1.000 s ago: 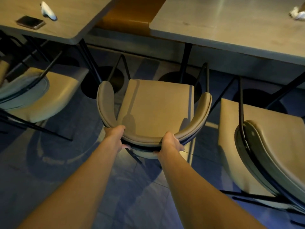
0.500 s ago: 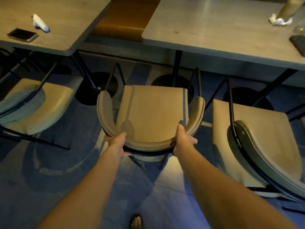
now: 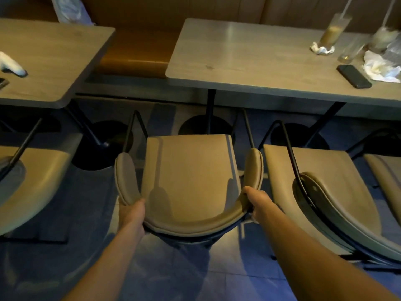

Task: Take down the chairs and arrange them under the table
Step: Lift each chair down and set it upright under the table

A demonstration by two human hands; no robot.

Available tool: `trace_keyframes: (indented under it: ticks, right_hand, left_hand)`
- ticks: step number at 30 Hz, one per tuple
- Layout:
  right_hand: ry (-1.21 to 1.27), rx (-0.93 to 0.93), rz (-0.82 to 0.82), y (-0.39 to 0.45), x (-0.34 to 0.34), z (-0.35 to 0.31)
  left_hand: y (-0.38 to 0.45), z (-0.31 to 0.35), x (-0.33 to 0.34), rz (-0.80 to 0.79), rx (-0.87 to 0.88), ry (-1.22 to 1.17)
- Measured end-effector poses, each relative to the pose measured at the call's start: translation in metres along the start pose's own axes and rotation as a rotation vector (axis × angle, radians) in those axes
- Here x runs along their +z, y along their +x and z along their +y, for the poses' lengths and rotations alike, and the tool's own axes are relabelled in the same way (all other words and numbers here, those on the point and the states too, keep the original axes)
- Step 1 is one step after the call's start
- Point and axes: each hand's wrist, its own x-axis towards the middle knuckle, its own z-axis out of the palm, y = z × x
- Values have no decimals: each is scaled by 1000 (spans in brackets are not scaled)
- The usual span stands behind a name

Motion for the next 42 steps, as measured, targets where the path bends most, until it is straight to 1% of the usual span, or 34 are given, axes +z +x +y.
trace_keyframes:
  ticks: [5, 11, 18, 22, 24, 29, 37, 42]
  right_hand:
    - [0, 5, 11, 10, 2, 3]
    - [29, -11, 69, 19, 8, -10]
    - [7, -54, 81, 38, 14, -30]
    - [20, -48, 58, 45, 16, -42]
    - [33, -62, 54, 46, 18, -46]
    - [45, -59, 74, 42, 18, -42]
    - [41, -14, 94, 38, -10, -26]
    - [62, -34, 45, 28, -20, -25]
  left_hand:
    - [8, 17, 8, -40, 31, 36]
    - [17, 44, 28, -100, 22, 91]
    - [27, 67, 51, -54, 6, 63]
    - [35, 76, 62, -21, 82, 85]
    - [36, 80, 66, -29, 97, 88]
    - [31, 81, 62, -63, 35, 140]
    - [21, 62, 71, -105, 22, 168]
    - [19, 58, 74, -119, -4, 168]
